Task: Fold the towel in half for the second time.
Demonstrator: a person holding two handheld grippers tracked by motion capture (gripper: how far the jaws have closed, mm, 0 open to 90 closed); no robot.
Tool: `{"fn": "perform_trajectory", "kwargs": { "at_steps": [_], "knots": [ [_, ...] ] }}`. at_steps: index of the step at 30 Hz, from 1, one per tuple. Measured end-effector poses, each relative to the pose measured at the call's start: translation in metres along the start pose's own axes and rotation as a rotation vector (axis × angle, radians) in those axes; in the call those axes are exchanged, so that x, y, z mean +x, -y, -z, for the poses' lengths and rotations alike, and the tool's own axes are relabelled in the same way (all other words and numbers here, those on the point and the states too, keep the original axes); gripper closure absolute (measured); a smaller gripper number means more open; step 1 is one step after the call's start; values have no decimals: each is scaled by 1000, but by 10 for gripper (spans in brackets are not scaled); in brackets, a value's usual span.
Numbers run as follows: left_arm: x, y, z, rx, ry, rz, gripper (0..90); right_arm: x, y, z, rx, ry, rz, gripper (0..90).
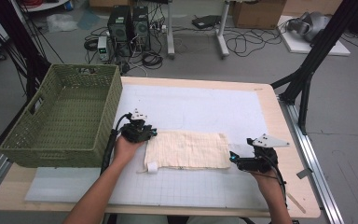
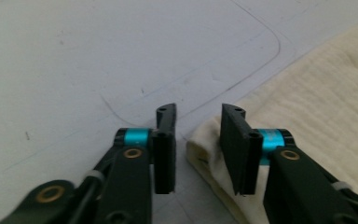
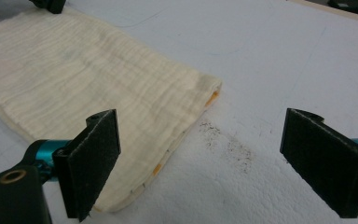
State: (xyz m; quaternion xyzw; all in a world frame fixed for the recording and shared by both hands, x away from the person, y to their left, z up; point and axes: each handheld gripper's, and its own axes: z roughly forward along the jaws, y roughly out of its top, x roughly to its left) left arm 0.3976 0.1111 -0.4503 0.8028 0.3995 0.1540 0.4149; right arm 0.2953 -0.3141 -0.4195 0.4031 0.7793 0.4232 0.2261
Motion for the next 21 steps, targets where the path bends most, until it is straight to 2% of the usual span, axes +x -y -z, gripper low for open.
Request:
{"fn": "perform_trajectory", "kwargs": {
  "at_steps": [3,6,9,13,17,21],
  "knots": [
    [-2,1,0,-4,19,-2,828,-2,-5,-4,6,3,-14,114],
    [1,2,1,-13,34,24,851,-6,-13,-12,6,-4,-24,114],
    [2,2,1,-20,38,36,853,-12,-21,-26,29,2,-35,114],
    [4,3,2,-35,50,64,853,-21,-30,-48,77,-21,-47,117],
    [7,4,4,-51,62,89,853,-31,-34,-64,99,-43,-70,195],
    [6,4,3,-51,61,89,853,-37,-32,-80,163,-51,-77,309]
  ]
}}
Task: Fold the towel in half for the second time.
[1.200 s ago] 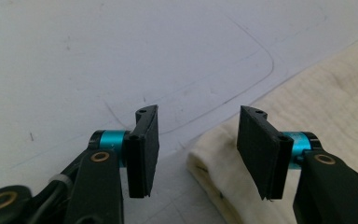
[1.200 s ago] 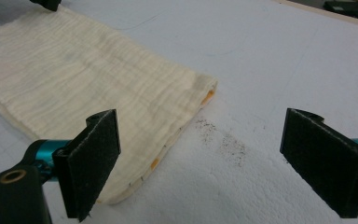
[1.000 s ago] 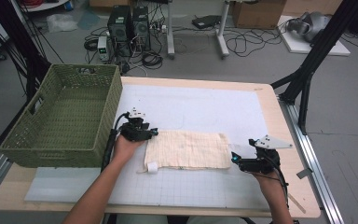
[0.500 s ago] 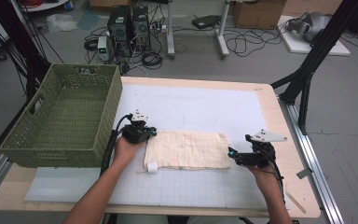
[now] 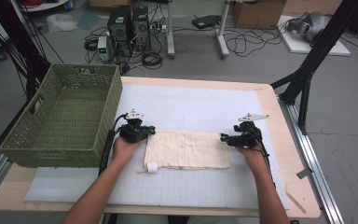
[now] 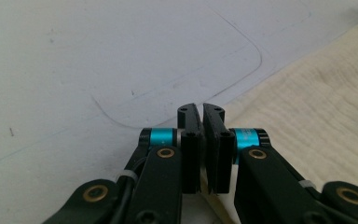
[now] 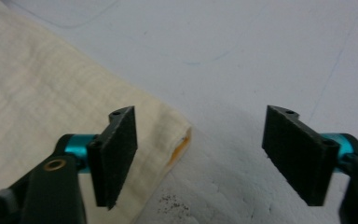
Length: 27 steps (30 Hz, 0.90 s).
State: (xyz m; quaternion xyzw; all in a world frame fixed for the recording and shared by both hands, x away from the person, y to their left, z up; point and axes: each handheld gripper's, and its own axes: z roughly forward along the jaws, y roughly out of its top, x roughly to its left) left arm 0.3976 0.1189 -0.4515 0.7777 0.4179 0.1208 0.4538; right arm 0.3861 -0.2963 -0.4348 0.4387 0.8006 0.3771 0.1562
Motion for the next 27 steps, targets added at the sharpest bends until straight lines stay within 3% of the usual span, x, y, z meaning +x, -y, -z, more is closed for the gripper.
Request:
{"fn": "perform_trajectory", "kwargs": {
  "at_steps": [6,14,20,24,27],
  "knots": [
    [1,0,0,-2,-1,6,853,-2,-1,-15,38,-19,20,429],
    [1,0,0,2,-2,2,853,-4,-1,-15,35,-48,55,586],
    [0,0,0,5,-12,1,855,0,-2,-15,46,-98,100,799],
    [2,0,1,-9,-12,4,858,5,-3,-14,51,-76,123,858],
    [2,-3,4,-43,-45,-16,860,8,-5,-13,33,-39,144,863]
  ]
}}
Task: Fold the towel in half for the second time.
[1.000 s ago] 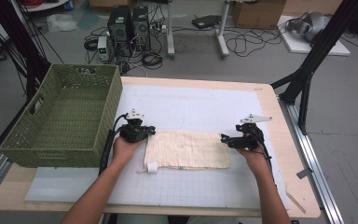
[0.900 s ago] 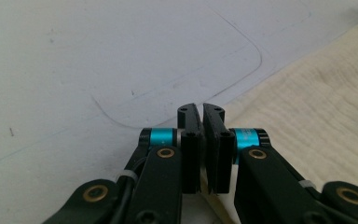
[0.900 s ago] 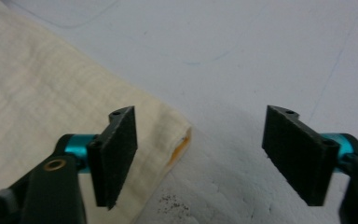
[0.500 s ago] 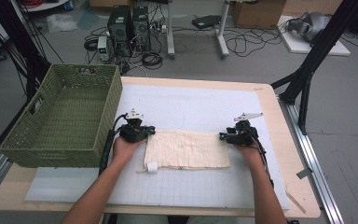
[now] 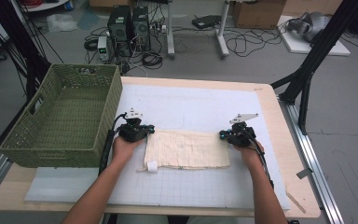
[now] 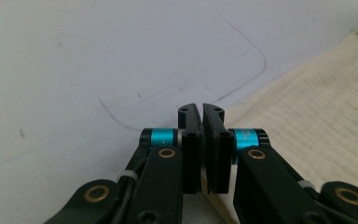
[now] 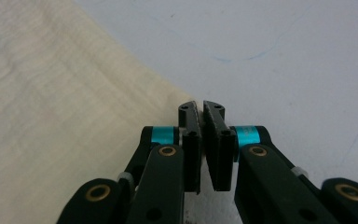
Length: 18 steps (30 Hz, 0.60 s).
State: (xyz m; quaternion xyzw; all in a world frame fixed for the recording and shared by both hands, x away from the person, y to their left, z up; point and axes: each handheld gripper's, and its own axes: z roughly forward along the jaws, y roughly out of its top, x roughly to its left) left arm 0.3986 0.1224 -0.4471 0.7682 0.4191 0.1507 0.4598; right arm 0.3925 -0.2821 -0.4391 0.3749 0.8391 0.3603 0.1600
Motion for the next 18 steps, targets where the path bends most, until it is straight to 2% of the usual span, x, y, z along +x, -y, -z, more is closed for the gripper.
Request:
{"fn": "perform_trajectory", "kwargs": {
  "at_steps": [2,4,6,7,10,15,18],
  "knots": [
    [0,-4,2,-20,-11,-10,862,0,-3,2,-44,28,7,863],
    [0,-7,5,-79,-14,0,862,1,-5,3,-75,61,12,863],
    [1,-8,8,-109,-5,11,861,0,-5,4,-98,73,5,862],
    [1,-8,9,-107,1,8,862,1,-5,5,-111,65,-11,862],
    [-1,-8,16,-115,25,1,861,3,-4,9,-123,66,18,861],
    [-13,-10,28,-136,24,-48,858,7,1,19,-167,44,22,861],
    [-17,-7,33,-138,35,-54,858,9,2,26,-174,28,31,860]
  ]
}}
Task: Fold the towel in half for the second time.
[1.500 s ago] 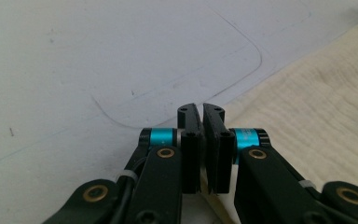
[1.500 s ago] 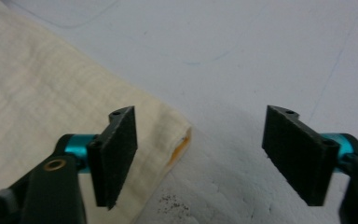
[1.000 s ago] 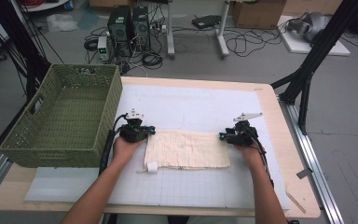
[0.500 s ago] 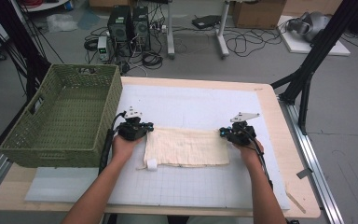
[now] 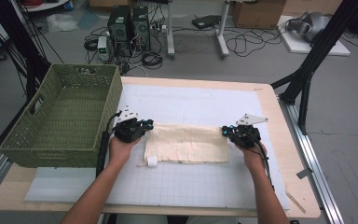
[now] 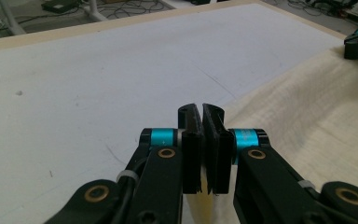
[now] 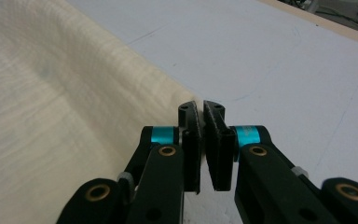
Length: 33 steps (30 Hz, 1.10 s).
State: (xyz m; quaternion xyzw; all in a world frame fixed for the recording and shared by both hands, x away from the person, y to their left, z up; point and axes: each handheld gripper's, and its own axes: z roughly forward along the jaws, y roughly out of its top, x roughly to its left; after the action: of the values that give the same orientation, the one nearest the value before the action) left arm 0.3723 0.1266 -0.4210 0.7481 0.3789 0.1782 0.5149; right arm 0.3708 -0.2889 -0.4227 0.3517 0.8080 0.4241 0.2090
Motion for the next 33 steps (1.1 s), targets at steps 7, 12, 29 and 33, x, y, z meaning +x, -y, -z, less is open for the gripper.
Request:
{"fn": "perform_trajectory", "kwargs": {
  "at_steps": [7,12,29,33],
  "knots": [
    [-4,7,13,3,29,11,856,11,2,16,-47,-26,31,858],
    [-10,11,20,17,51,-9,855,19,12,22,-55,-45,32,856],
    [-27,39,34,108,95,1,831,44,37,43,-24,-86,84,854],
    [-29,37,37,96,103,26,638,46,38,44,-13,-95,86,853]
  ]
}}
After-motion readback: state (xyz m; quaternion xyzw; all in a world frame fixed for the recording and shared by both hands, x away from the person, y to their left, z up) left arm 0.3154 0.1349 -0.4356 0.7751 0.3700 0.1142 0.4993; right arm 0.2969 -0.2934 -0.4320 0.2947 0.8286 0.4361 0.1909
